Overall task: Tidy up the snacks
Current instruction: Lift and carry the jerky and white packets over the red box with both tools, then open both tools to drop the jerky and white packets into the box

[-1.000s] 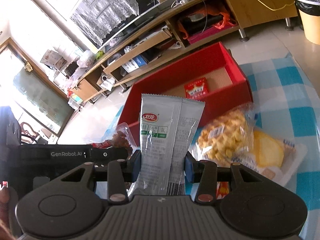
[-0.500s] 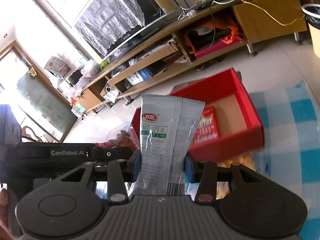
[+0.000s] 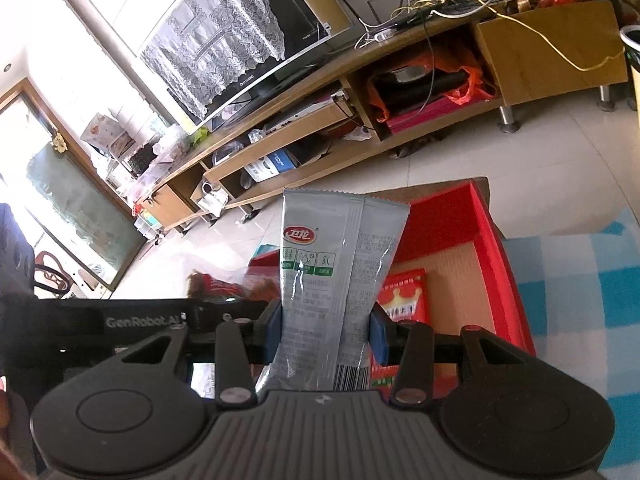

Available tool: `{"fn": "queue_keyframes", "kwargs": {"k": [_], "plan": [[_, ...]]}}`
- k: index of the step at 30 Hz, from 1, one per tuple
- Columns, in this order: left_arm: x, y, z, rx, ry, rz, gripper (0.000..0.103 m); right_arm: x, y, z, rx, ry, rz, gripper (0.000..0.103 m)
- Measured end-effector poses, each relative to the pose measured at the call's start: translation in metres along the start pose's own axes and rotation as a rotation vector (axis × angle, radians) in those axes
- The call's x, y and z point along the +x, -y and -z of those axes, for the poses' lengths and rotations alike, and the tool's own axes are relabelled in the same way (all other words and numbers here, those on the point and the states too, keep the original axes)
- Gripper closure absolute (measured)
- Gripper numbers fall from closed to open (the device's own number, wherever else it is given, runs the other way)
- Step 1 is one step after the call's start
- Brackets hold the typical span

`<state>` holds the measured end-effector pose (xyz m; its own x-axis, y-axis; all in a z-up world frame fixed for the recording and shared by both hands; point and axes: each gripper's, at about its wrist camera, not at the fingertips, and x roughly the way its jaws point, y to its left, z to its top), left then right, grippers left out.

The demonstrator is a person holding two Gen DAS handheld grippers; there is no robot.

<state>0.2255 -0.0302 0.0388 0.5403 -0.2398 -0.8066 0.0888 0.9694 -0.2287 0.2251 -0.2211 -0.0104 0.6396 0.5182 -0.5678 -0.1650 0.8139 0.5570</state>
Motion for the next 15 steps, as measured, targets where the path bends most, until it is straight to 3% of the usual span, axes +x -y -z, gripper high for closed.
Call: {"fn": "queue_keyframes", "kwargs": {"k": [15], "plan": [[0.039,-0.02,-0.011,-0.007,-0.034,-0.091,0.075,0.039,0.02,-0.013,0.003,-0.043,0.077,0.06]]}}
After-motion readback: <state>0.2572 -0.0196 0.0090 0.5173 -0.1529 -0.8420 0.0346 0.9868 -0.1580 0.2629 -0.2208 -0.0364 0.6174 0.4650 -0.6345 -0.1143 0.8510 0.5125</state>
